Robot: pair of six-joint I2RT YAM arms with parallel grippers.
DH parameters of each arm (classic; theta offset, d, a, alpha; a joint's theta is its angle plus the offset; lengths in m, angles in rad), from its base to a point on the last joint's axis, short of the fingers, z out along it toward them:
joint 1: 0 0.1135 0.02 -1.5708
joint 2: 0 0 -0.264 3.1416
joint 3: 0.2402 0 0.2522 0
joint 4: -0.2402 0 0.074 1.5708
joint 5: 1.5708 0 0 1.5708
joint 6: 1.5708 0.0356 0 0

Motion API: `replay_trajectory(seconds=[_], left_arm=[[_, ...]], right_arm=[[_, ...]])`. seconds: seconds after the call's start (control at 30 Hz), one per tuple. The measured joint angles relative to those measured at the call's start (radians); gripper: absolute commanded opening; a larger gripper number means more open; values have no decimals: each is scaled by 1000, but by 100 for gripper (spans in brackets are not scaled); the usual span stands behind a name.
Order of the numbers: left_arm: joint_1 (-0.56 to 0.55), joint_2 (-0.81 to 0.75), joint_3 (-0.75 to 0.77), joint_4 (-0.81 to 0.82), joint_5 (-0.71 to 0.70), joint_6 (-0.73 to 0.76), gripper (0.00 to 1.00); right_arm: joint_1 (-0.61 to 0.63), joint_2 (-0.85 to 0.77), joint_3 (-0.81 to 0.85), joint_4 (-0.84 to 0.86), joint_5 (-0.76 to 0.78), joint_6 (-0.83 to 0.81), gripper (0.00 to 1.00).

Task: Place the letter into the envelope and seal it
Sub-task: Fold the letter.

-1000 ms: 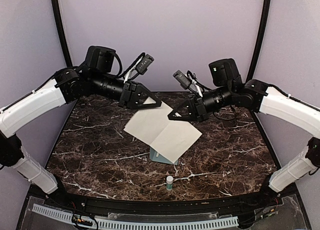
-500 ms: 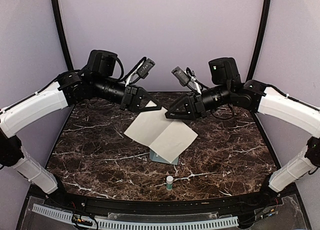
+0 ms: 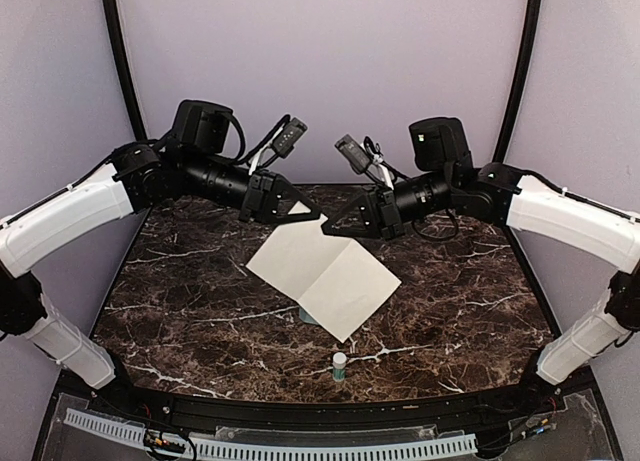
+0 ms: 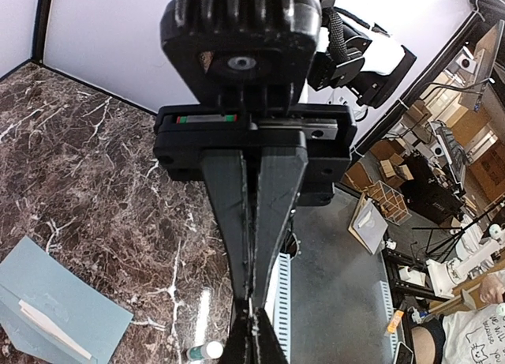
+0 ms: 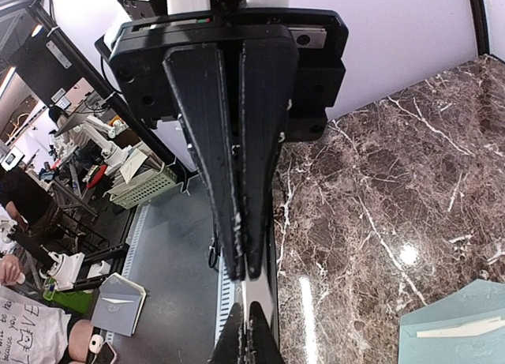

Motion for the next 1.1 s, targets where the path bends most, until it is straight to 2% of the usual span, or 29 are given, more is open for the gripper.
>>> replay_trajectory(seconds=[0.47,0.67,1.1], left_arm=[[93,-47,0,-104,-9,67,0],[157,-81,16,-154,-35,93,0],[180,-92,60,-209,-59,135,0]], right_arm=[[4,-50,-61,15,62,0,0],[5,-74,-103,-39,60,5,0],[5,-98,-132,-83,65,15,0]])
